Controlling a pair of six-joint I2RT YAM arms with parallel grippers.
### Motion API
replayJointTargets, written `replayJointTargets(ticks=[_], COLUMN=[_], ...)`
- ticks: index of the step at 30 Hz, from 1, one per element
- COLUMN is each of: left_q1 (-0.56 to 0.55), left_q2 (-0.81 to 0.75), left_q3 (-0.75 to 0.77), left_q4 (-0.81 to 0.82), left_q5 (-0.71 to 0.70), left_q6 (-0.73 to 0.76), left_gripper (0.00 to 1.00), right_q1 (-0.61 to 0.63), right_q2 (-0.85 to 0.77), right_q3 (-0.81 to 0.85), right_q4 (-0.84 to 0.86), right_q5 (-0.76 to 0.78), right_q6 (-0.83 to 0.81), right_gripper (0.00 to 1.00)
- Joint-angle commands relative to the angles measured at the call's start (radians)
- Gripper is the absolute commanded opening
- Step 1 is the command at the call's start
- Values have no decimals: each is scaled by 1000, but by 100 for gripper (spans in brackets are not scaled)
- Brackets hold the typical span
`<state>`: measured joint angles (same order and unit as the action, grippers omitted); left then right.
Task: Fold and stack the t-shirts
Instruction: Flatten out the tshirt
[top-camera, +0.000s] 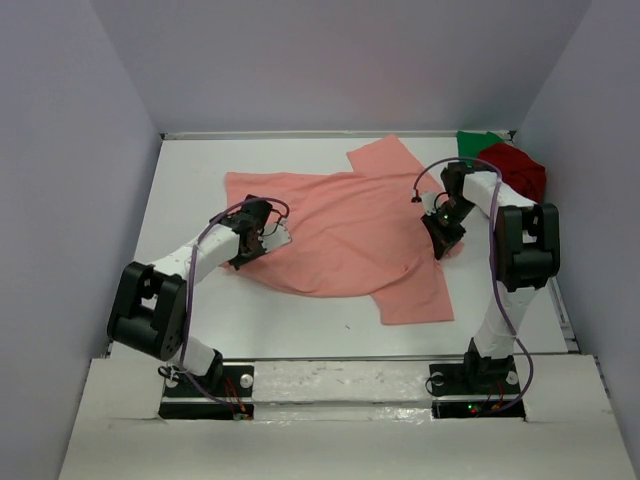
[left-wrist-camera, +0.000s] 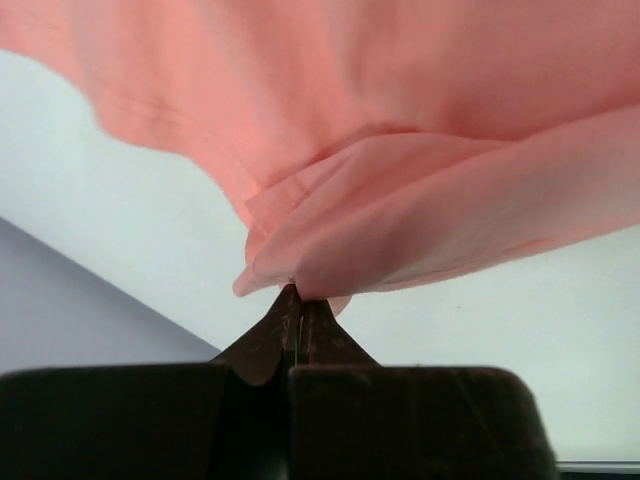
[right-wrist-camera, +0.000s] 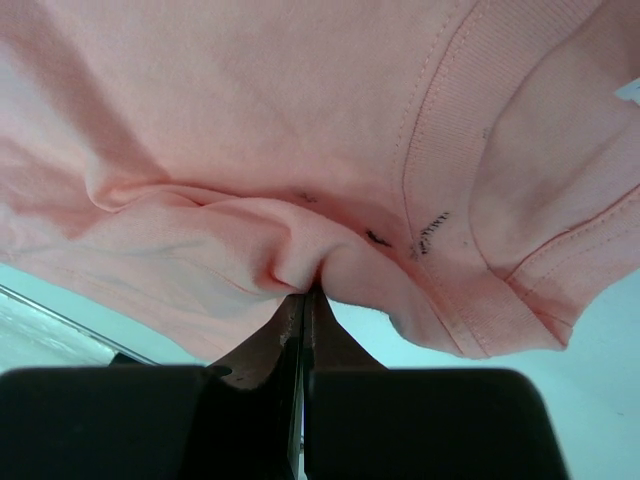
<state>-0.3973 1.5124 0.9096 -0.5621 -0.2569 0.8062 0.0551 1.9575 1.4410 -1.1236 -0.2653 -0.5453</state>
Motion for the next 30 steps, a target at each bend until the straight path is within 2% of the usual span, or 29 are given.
replayJointTargets(ticks=[1,5,15,21,30], left_q1=[2,3,11,23,25], left_q2=[-110,-166,-251,-265,-259], left_q3=[101,160,156,163,114], left_q4=[-119,-144,-128,-130,-139], left_q5=[-10,-51,-146,-147,-119], left_q6=[-1,-2,-2,-24,-47], left_gripper=[0,0,0,0,0], right_q1=[11,11,11,11,11], right_q2=[-55,-104,-196,-229,-243], right_q3=[56,79,130,174,147], right_q4=[-34,-58,-91,-113,-107], right_q5=[-3,-3,24,49,52], right_q6=[-5,-12,-18,-22,-22], right_gripper=[0,0,0,0,0])
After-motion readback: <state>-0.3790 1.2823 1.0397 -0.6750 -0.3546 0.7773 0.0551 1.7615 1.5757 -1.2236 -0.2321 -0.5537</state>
